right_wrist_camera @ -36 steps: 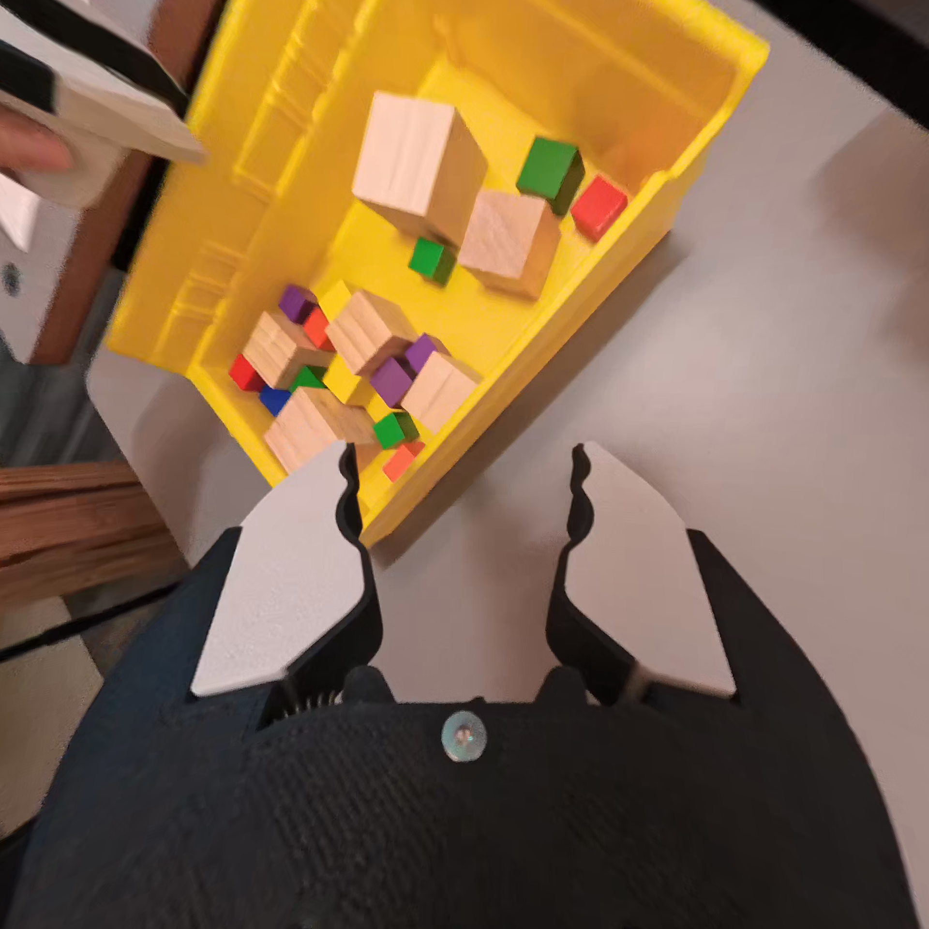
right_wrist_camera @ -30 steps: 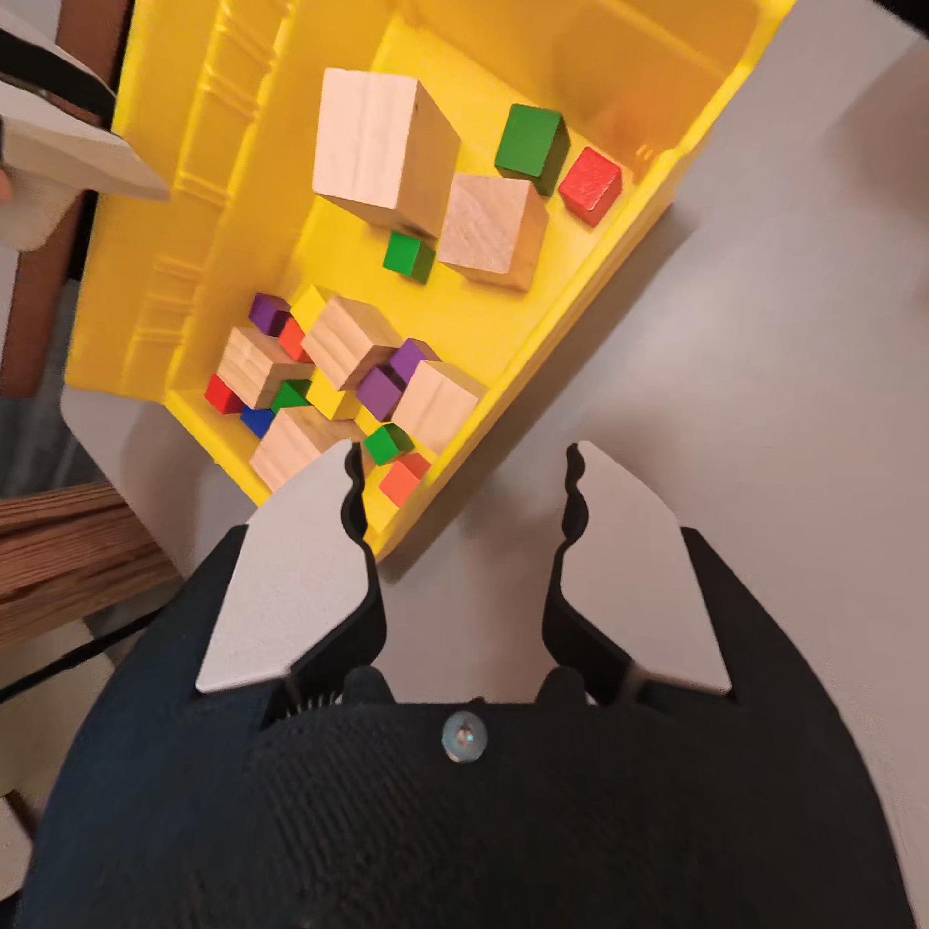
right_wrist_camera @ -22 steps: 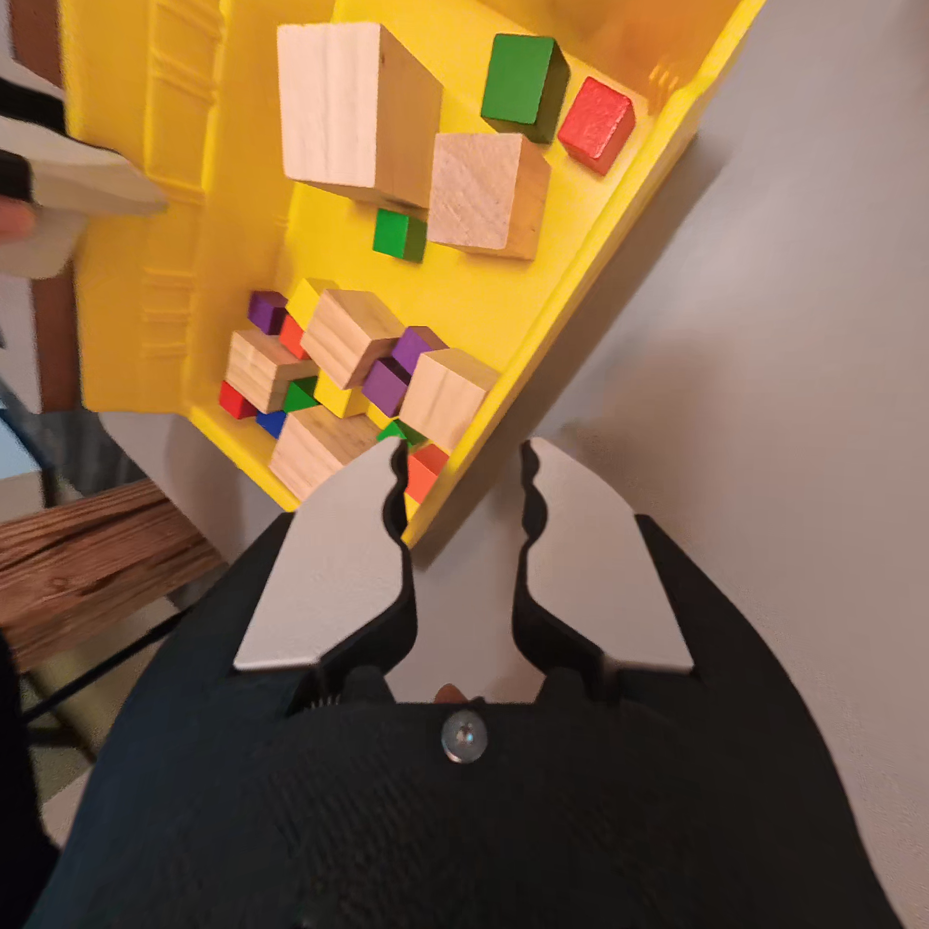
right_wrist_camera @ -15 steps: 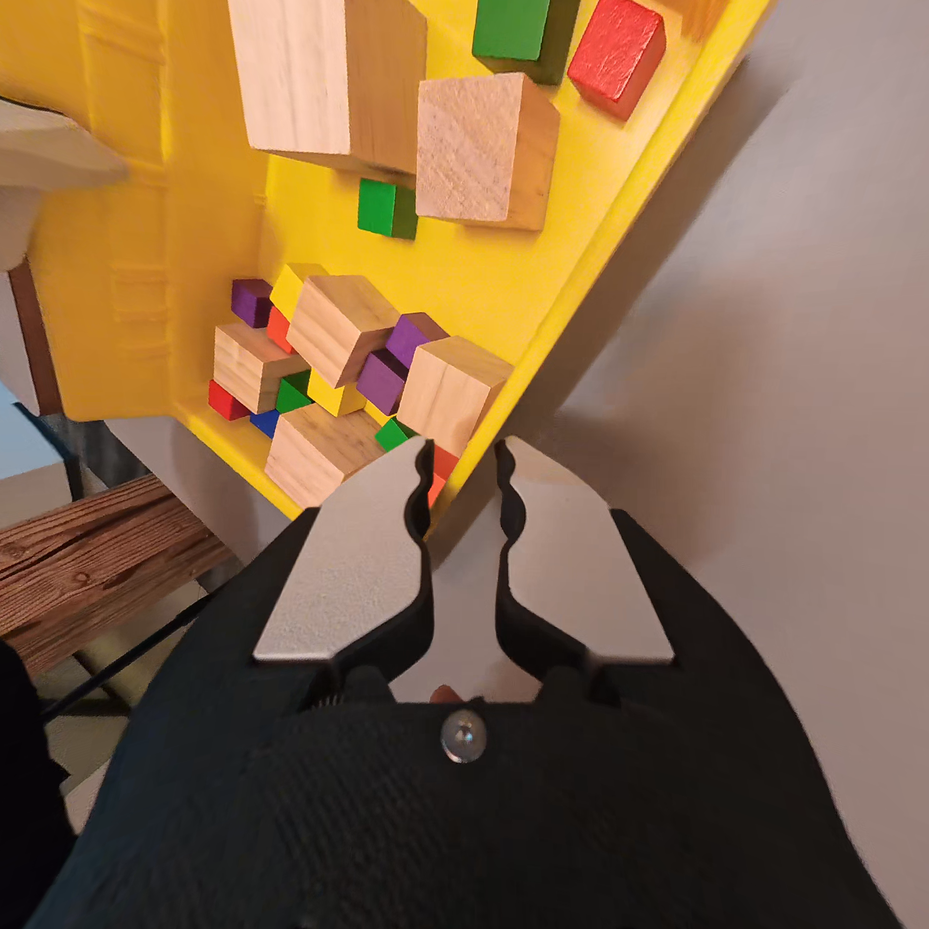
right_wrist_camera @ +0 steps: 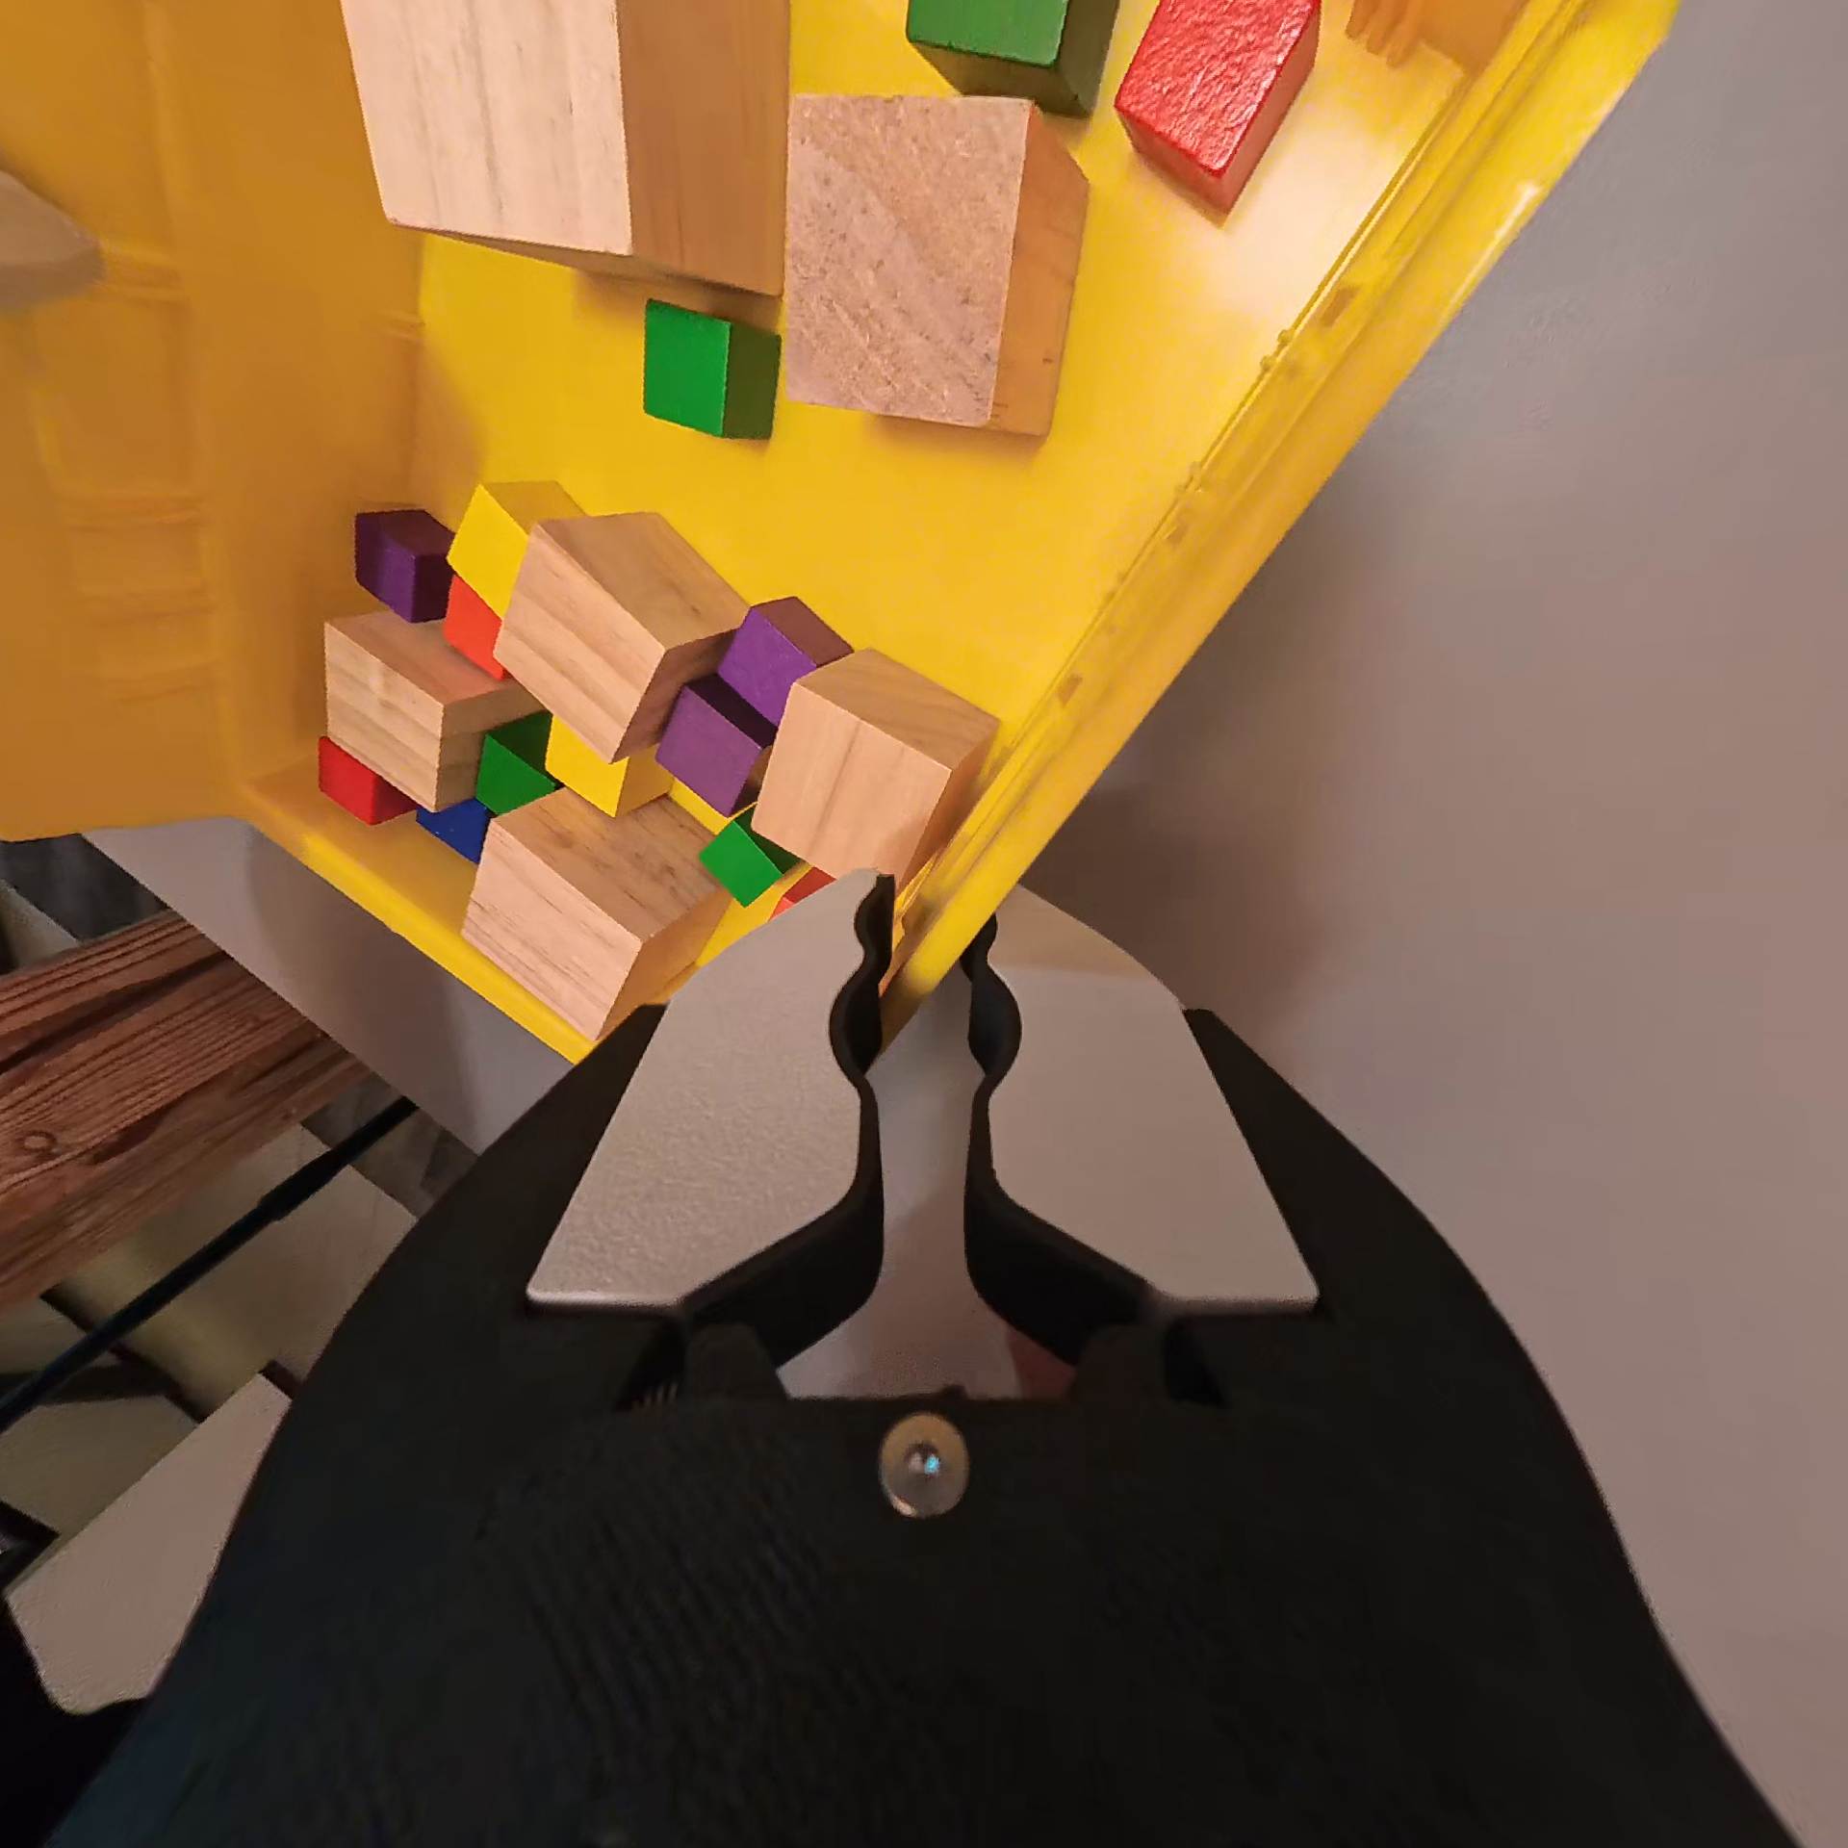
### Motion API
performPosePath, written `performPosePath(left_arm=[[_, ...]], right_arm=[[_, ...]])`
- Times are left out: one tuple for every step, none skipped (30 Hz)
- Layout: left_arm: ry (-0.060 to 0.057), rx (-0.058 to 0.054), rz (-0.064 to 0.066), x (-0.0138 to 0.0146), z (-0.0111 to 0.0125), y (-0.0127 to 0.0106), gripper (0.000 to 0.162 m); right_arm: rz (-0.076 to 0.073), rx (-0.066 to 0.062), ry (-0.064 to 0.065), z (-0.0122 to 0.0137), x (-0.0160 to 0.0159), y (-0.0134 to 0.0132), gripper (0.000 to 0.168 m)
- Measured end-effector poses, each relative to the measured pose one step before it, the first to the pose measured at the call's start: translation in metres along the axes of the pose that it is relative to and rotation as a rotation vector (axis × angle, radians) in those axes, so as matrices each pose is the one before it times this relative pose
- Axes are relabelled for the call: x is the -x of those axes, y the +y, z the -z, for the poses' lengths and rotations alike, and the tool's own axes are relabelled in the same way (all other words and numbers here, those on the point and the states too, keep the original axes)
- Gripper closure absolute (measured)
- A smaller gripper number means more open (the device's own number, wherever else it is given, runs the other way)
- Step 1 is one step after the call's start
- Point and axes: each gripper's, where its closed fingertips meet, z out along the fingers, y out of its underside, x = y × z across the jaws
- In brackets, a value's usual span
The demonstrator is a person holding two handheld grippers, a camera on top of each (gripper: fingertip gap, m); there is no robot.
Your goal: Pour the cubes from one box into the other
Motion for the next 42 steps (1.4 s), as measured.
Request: performPosePath(left_arm=[[-0.0048,-0.0009,0.0099,0.00004,0.00015,-0.00008,0.157],[-0.0091,-0.0009,0.0038,0.00081,0.00023,-0.00005,0.157],[-0.0036,-0.0001,-0.0025,0.00014,-0.00014,0.0001,0.157],[-0.0021,0.0002,0.003,0.00022,-0.00028,0.00004,0.157],[-0.0008,-0.0034,0.011,0.0001,-0.0002,-0.00037,0.157],[0.0023,-0.0062,0.0095,0.00006,0.00002,-0.00032,0.157],[0.004,-0.0083,0.0074,0.0001,-0.00043,-0.00031,0.158],[0.0035,-0.0088,0.0014,0.00019,-0.00038,-0.00009,0.158],[0.0036,-0.01,0.003,0.00003,-0.00005,-0.00024,0.158],[0.0045,-0.0132,0.0025,-0.00001,-0.00006,-0.0001,0.158],[0.0073,-0.012,0.0047,-0.00035,0.00006,-0.00021,0.158],[0.0082,-0.0096,0.0077,-0.00005,0.0002,-0.00025,0.159],[0.0048,-0.0101,0.0051,0.00017,0.00004,-0.00039,0.159],[-0.0028,-0.0052,-0.0047,0.00063,-0.00004,0.00008,0.159],[-0.0047,0.0004,0.0009,0.0008,-0.00051,0.00069,0.16],[-0.0002,-0.0043,0.0047,0.0003,-0.00011,0.0001,0.16],[0.0018,-0.0004,0.0063,0.00022,0.00019,0.00049,0.16],[0.0013,0.0028,0.0064,0.00034,0.00024,0.00113,0.16],[0.0048,0.0,0.0066,0.00026,0.00039,0.00094,0.16],[0.0079,0.0017,0.0088,0.00009,0.00048,0.00147,0.16],[0.0084,0.0049,0.0062,0.00007,0.00061,0.00215,0.16],[0.0098,0.0036,0.0072,-0.00015,0.00074,0.00203,0.16],[0.0101,0.003,0.0081,-0.00025,0.00112,0.00215,0.16],[0.0096,0.0018,0.0056,-0.00043,0.00159,0.002,0.16],[0.0088,-0.0048,0.0088,-0.00049,0.00236,0.0014,0.16],[0.0092,-0.0076,0.0108,-0.00053,0.00311,0.00085,0.16],[0.0057,-0.0084,0.0079,-0.00074,0.00385,0.00063,0.16],[0.0007,-0.0083,0.0038,-0.00087,0.00459,0.00044,0.16],[-0.003,-0.0063,0.001,-0.00116,0.00546,0.0003,0.16],[-0.0072,-0.0067,0.0003,-0.00145,0.0061,0.0002,0.16],[-0.0105,-0.004,-0.0045,-0.00176,0.00656,0.00079,0.16],[-0.0045,-0.0072,-0.0013,-0.00273,0.0073,0.00069,0.16],[-0.0006,-0.0148,-0.0023,-0.00369,0.00795,-0.00013,0.16],[-0.001,-0.0147,-0.0012,-0.0044,0.00788,-0.00028,0.16],[-0.0021,-0.0144,-0.004,-0.00546,0.00787,-0.00075,0.16],[-0.0026,-0.0138,-0.006,-0.00697,0.00763,-0.00125,0.16],[-0.005,-0.0096,-0.0114,-0.00807,0.00741,-0.00142,0.16],[-0.0048,-0.0103,-0.0118,-0.00929,0.00688,-0.00194,0.16],[-0.0004,-0.011,-0.0104,-0.01062,0.00649,-0.00274,0.16],[0.007,-0.0191,-0.0077,-0.01247,0.00597,-0.00436,0.16],[0.0074,-0.0146,-0.0085,-0.01382,0.00526,-0.00449,0.16],[0.0045,-0.0106,-0.0145,-0.01527,0.00435,-0.00467,0.16]], right_arm=[[0.0095,0.0046,0.0085,0.00036,-0.00051,0.0005,0.156],[0.003,-0.0008,0.0043,0.00011,-0.00009,0.00005,0.156],[-0.0066,0.0006,0.0035,0.00014,-0.00021,0.00022,0.157],[-0.0122,-0.0036,0.0039,-0.00001,0.00003,-0.00018,0.157],[-0.0102,-0.0065,0.0029,-0.00003,0.00012,-0.00034,0.157],[-0.008,-0.0097,-0.0014,-0.00014,0.00025,-0.00054,0.157],[-0.0092,-0.0162,-0.0099,-0.00013,0.0006,-0.00078,0.157],[-0.0111,-0.0157,-0.0146,-0.00011,0.00071,-0.0006,0.157],[0.0022,-0.0115,-0.0144,0.00023,0.00074,-0.0003,0.156],[-0.0015,-0.0076,-0.0104,-0.00004,-0.00004,-0.00017,0.156],[-0.0099,-0.0028,-0.0041,0.00012,-0.00061,0.00027,0.157],[-0.0082,0.0032,0.0081,0.00033,-0.0014,0.00053,0.159],[-0.0012,0.0038,0.0143,0.00021,-0.00065,0.00023,0.16],[0.0063,0.0019,0.0122,0.00028,0.00041,-0.00027,0.16],[-0.001,-0.0008,0.0095,0.00008,0.00063,-0.00018,0.16],[-0.003,0.0008,0.0074,0.00019,0.00027,-0.00002,0.16],[0.0019,0.0,0.0043,0.00025,0.00029,-0.00026,0.16],[0.001,-0.0023,0.0004,0.00017,0.00038,-0.00042,0.161],[-0.001,-0.0028,0.0004,0.00015,0.00027,-0.00014,0.161],[0.0012,-0.0011,0.0003,0.00021,0.00059,0.00004,0.161],[0.0078,0.0008,0.0042,0.00056,0.00067,0.00005,0.161],[0.0106,0.0017,0.0075,0.00077,0.00051,-0.00005,0.161],[0.0123,0.0019,0.0067,0.00136,0.00068,-0.0001,0.161],[0.0138,-0.0057,0.0105,0.00259,0.0005,-0.00134,0.161],[0.0158,-0.0081,0.0108,0.00378,0.00066,-0.00197,0.161],[0.013,-0.006,0.007,0.00441,0.00092,-0.00155,0.161],[0.0098,-0.0023,0.0017,0.00494,0.00138,-0.00098,0.161],[0.0076,0.0009,-0.0014,0.00539,0.002,-0.00031,0.161],[0.0097,0.0023,0.0008,0.00535,0.00216,0.00026,0.161],[0.0105,-0.0023,0.0003,0.00565,0.00203,-0.00001,0.161],[0.0111,-0.0087,0.0003,0.00615,0.00147,-0.00046,0.161],[0.0127,-0.0039,0.0004,0.00696,0.00073,0.00047,0.16],[0.0054,-0.0091,-0.0033,0.00785,0.00002,0.00028,0.16],[-0.001,-0.0158,-0.0067,0.00846,-0.0006,0.00023,0.16],[0.0036,-0.0139,-0.0016,0.00873,-0.00137,0.00108,0.16],[0.0062,-0.0113,0.004,0.00908,-0.0022,0.002,0.16],[0.0084,-0.006,0.0046,0.00965,-0.00289,0.00319,0.16],[0.007,-0.0111,0.0049,0.01112,-0.00381,0.00306,0.16],[0.0066,-0.0154,0.0105,0.01237,-0.00565,0.00324,0.16],[-0.001,-0.018,0.0119,0.01315,-0.00732,0.00369,0.16],[-0.0047,-0.0174,0.0112,0.01313,-0.00864,0.00477,0.16],[-0.0069,-0.0084,0.011,0.0124,-0.00969,0.00658,0.16]])
